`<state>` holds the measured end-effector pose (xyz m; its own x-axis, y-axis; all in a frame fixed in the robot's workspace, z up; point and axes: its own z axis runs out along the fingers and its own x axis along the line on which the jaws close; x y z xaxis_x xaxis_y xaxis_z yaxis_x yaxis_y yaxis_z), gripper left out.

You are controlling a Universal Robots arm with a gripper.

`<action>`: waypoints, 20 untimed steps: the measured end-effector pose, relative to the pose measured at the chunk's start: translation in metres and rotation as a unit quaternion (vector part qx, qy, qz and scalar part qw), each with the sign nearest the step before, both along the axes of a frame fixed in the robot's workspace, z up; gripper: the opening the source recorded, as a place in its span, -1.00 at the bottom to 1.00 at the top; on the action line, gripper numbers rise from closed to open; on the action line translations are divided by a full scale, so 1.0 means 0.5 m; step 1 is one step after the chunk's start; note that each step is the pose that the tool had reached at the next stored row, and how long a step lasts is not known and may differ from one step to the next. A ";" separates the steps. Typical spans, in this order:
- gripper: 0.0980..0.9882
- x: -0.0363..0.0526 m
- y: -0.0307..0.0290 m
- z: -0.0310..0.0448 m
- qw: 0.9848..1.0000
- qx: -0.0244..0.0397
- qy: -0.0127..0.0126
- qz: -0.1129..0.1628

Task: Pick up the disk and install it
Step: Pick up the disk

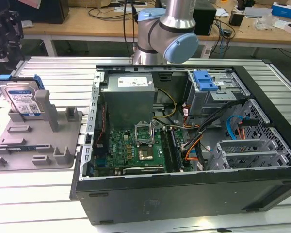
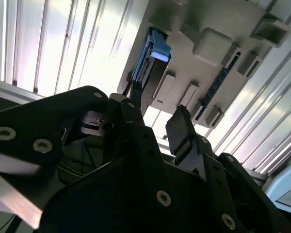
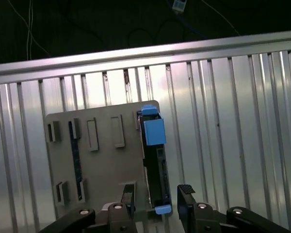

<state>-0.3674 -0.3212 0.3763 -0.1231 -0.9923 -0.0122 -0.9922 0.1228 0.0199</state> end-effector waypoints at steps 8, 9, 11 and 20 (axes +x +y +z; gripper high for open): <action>-0.14 -0.028 0.015 -0.008 1.000 -0.004 0.000 0.016; -0.14 -0.028 0.015 -0.010 1.000 -0.004 0.000 0.022; -0.14 -0.029 0.016 -0.012 0.999 -0.004 0.000 0.038; -0.14 -0.034 0.016 -0.016 0.999 -0.004 0.000 0.054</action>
